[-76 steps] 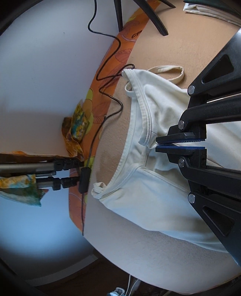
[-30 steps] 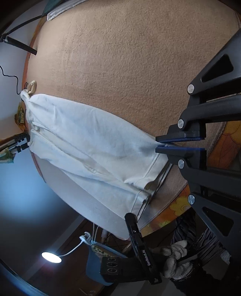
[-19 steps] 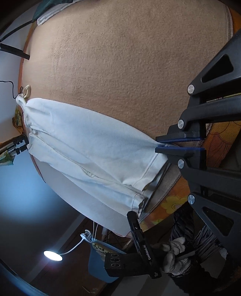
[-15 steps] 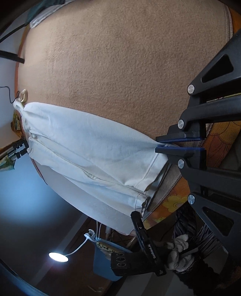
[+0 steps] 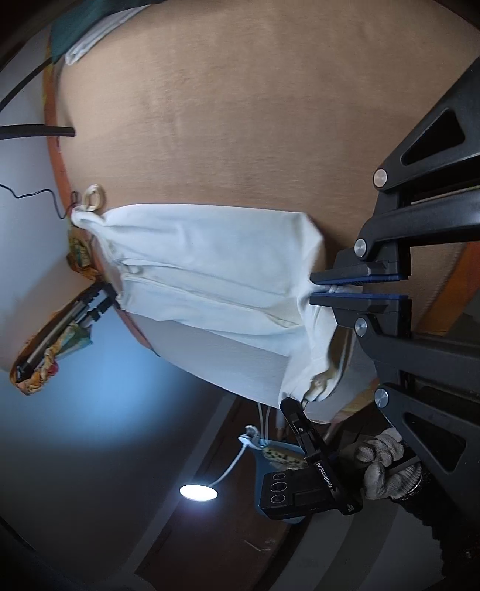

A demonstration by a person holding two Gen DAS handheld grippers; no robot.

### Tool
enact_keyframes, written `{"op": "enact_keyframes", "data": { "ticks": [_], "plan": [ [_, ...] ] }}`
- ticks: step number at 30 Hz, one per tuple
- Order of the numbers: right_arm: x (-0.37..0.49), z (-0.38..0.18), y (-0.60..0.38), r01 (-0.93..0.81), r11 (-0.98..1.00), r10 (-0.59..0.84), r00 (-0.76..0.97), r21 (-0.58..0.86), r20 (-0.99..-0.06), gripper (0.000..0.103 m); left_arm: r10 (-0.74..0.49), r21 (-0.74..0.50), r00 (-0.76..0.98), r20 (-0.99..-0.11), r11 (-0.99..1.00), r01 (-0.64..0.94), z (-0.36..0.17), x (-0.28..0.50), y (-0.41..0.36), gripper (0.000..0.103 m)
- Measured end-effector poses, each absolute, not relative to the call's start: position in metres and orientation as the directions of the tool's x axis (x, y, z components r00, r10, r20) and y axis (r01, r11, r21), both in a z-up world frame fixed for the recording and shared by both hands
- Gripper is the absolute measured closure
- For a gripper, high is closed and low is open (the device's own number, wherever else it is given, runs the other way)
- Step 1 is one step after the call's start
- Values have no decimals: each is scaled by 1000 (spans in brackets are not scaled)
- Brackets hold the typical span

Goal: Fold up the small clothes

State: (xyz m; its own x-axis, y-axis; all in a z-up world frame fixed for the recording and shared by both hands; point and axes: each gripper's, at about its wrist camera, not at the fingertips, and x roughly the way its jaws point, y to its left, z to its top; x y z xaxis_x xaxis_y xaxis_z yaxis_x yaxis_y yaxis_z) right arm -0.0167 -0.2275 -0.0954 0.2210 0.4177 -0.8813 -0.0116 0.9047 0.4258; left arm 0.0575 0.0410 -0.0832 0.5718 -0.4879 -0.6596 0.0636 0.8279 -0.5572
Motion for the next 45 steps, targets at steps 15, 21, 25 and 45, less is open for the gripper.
{"op": "enact_keyframes", "data": {
  "ticks": [15,21,25,45],
  "plan": [
    [53,-147,-240,99,935,317,199,341,-927,102,-435,-533,532,-726,846,-35,-117,121,48,99],
    [57,-156,-243,126,935,306,193,332,-932,102,-414,-505,520,-747,862,-39,-126,129,44,99],
    [57,-157,-245,133,934,305,192,332,-933,101,-413,-496,517,-750,868,-26,-124,131,42,99],
    [32,-157,-159,-354,918,238,135,178,-962,80,-412,-337,452,-791,911,239,-117,110,-16,93]
  ]
}}
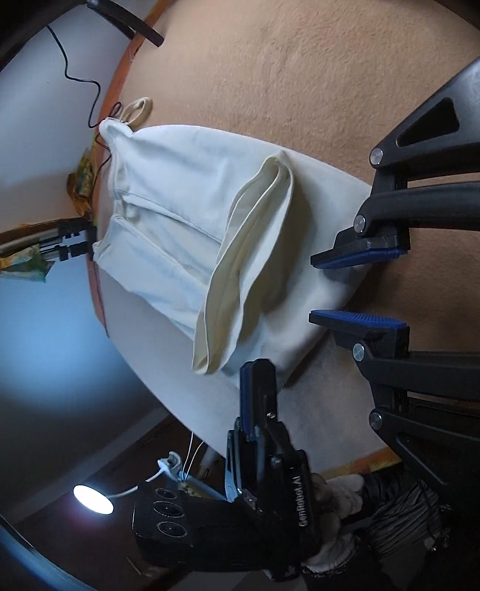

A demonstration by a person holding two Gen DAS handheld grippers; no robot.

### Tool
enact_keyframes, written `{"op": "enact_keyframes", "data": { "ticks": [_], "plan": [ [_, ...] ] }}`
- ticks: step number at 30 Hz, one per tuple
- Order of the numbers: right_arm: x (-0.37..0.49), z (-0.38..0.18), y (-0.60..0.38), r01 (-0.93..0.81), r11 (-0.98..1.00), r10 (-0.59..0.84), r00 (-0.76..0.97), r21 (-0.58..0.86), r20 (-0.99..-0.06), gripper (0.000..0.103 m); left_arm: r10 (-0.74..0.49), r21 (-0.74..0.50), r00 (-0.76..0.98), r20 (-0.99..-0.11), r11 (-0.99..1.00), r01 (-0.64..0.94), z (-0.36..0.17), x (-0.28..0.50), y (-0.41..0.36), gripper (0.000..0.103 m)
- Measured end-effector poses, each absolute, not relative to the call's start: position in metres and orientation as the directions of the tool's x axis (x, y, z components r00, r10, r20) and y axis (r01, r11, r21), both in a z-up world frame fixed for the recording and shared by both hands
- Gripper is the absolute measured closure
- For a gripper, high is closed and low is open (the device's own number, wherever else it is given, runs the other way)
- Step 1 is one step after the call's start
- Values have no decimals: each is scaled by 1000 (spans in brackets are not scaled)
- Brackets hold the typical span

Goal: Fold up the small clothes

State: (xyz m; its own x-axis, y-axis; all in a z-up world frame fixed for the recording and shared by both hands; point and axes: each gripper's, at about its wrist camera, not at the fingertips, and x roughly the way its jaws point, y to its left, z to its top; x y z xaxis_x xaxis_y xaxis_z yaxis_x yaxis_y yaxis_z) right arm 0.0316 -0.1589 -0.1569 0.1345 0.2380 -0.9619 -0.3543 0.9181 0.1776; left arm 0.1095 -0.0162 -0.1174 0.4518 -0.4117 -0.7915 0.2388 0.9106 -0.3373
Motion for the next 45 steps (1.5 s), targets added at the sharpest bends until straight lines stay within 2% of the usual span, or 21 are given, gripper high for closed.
{"op": "enact_keyframes", "data": {
  "ticks": [7,11,19,28,30,32,37,40,41,43,45],
  "plan": [
    [66,-160,-185,-259,960,161,201,106,-966,79,-305,-293,518,-799,950,108,-117,138,1,93],
    [81,-149,-204,-196,977,135,254,86,-958,72,-270,-277,559,-784,958,75,-110,145,6,93],
    [115,-144,-240,-122,987,136,291,104,-947,65,-294,-273,580,-759,954,125,-91,174,-2,93],
    [146,-168,-255,-86,987,157,272,138,-949,64,-347,-338,575,-741,932,127,-95,248,-10,90],
    [154,-172,-260,-69,985,173,280,160,-944,65,-352,-340,571,-742,931,131,-101,265,-14,86],
    [160,-174,-266,-52,979,204,290,198,-935,64,-327,-317,579,-747,941,122,-107,279,-18,61],
    [174,-179,-273,-22,957,281,311,288,-908,64,-335,-325,580,-742,938,125,-124,302,-24,59],
    [179,-183,-271,-27,949,305,310,313,-900,70,-318,-300,584,-747,945,131,-130,308,-30,59],
    [179,-183,-268,-36,949,307,309,312,-900,78,-313,-294,583,-749,947,130,-132,311,-32,59],
    [181,-187,-264,-45,951,306,296,307,-905,86,-294,-272,592,-750,953,129,-136,314,-33,59],
    [181,-188,-261,-53,954,299,300,297,-906,102,-275,-253,603,-749,960,123,-138,317,-33,59]
  ]
}}
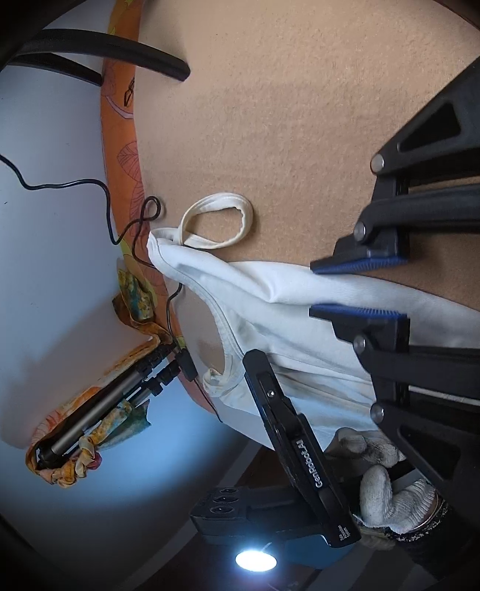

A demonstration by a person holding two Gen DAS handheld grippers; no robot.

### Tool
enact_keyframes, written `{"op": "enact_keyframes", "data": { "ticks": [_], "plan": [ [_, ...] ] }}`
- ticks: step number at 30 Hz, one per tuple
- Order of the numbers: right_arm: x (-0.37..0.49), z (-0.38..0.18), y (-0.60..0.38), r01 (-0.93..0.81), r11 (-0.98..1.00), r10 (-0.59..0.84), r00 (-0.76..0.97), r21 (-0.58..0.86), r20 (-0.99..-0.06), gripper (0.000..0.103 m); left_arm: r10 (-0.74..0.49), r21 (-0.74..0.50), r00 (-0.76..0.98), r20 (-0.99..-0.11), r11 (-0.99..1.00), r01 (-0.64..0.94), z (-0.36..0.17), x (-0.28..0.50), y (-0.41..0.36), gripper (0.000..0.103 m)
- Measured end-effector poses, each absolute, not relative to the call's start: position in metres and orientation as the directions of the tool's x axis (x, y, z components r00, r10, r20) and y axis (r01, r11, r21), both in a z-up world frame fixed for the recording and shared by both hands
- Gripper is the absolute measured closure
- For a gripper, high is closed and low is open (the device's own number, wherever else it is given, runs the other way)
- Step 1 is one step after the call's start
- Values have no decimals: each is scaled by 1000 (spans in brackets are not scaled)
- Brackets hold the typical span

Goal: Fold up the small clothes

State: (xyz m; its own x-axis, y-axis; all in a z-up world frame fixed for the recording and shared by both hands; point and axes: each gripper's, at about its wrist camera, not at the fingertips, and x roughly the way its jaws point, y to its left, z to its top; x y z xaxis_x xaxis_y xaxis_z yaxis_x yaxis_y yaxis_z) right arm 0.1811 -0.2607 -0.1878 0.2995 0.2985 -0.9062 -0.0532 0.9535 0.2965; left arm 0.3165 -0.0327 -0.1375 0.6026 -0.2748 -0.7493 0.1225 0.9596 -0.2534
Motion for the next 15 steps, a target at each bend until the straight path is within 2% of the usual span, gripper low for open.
{"op": "enact_keyframes", "data": {
  "ticks": [2,4,6,7,10,12,15],
  "plan": [
    [179,-185,-259,-68,963,267,293,259,-918,103,-242,-220,615,-750,969,114,-141,318,-34,59],
    [178,-177,-257,-59,989,149,336,137,-930,103,-224,-194,622,-750,974,117,-142,317,-38,59],
    [180,-175,-265,-23,996,84,325,81,-942,103,-213,-172,624,-752,977,126,-143,317,-41,59],
    [181,-173,-269,0,999,49,330,51,-943,99,-212,-170,625,-751,977,127,-143,316,-41,59],
    [185,-160,-281,35,995,74,364,93,-928,89,-224,-188,627,-746,974,124,-143,316,-39,59],
    [187,-147,-278,-13,986,155,414,165,-897,88,-227,-194,630,-743,973,123,-142,315,-39,59],
    [199,-149,-260,-121,965,263,365,234,-893,88,-227,-194,631,-742,973,122,-142,316,-40,59]
  ]
}}
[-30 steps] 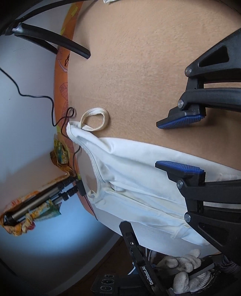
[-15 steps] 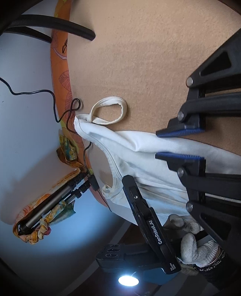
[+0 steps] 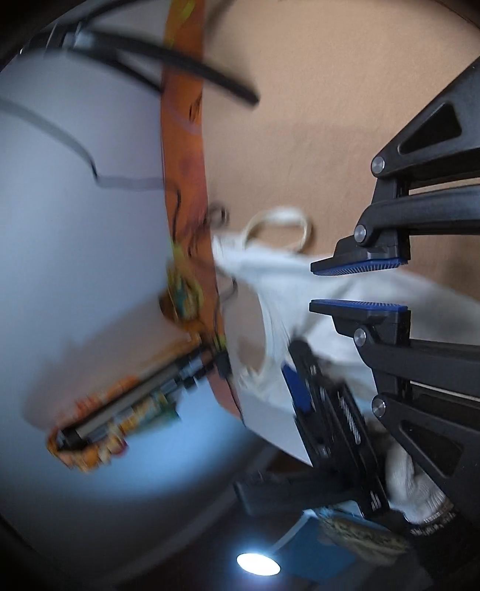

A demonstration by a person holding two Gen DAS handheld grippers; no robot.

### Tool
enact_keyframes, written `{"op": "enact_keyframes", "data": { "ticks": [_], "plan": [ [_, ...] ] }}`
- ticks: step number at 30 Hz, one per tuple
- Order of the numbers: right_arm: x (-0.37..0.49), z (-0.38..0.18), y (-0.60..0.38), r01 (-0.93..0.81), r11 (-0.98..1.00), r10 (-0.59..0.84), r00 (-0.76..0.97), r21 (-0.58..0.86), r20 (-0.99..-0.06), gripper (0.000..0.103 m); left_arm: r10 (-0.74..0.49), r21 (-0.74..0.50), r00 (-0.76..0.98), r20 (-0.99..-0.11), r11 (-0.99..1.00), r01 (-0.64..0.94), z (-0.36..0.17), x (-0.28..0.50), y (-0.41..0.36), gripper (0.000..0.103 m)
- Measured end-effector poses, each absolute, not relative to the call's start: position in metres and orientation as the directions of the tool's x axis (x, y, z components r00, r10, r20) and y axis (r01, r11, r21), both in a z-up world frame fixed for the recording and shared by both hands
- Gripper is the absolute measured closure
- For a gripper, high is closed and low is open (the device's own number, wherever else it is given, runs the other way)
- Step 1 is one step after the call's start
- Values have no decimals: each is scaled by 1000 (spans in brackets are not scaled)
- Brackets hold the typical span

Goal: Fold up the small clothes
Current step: 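Grasp the strap end with the left gripper while the right gripper grasps beside it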

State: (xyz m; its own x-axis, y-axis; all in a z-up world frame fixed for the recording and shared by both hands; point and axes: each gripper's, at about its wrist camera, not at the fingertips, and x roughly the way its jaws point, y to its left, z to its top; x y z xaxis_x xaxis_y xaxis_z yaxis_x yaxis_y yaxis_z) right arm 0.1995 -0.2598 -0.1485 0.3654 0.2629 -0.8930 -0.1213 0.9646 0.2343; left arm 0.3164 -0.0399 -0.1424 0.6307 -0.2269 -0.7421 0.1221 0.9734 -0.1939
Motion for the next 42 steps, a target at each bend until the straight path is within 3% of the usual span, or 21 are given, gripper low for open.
{"op": "enact_keyframes", "data": {
  "ticks": [3,5,11,17,26,28,30,31,32,33,34,35,37,42],
  "plan": [
    [215,-162,-245,-164,965,251,337,206,-908,86,-229,-196,631,-741,973,122,-143,317,-40,59],
    [228,-172,-248,-135,970,237,329,203,-914,73,-233,-202,632,-739,972,121,-143,317,-39,59],
    [245,-175,-282,37,999,-18,357,-5,-934,72,-271,-286,683,-679,954,95,-116,303,-4,59],
    [225,-146,-299,29,988,129,411,154,-903,55,-248,-288,711,-658,955,67,-85,294,69,59],
    [243,-172,-278,-17,967,248,310,256,-918,55,-429,-493,588,-686,868,58,-135,317,89,59],
    [250,-182,-272,-20,968,245,289,250,-925,57,-450,-511,570,-688,857,59,-144,324,81,59],
    [255,-190,-269,-22,968,247,267,251,-931,65,-472,-542,562,-679,839,50,-154,332,78,61],
    [257,-194,-266,-26,969,243,260,245,-934,73,-477,-554,577,-663,831,50,-156,333,78,68],
    [257,-195,-264,-31,970,240,255,240,-937,84,-483,-563,581,-655,825,50,-157,336,78,96],
    [257,-196,-261,-40,970,241,253,238,-937,90,-498,-582,579,-646,812,49,-158,338,80,101],
    [256,-195,-259,-52,971,239,258,234,-936,99,-524,-619,587,-617,784,50,-157,338,84,101],
    [255,-191,-257,-68,973,230,276,220,-933,101,-574,-683,615,-541,726,76,-153,334,91,101],
    [251,-179,-254,-103,972,233,330,211,-915,103,-575,-692,668,-473,711,123,-143,326,98,101],
    [255,-174,-263,-98,983,178,360,153,-916,102,-492,-608,643,-587,792,50,-156,338,108,101]
  ]
}}
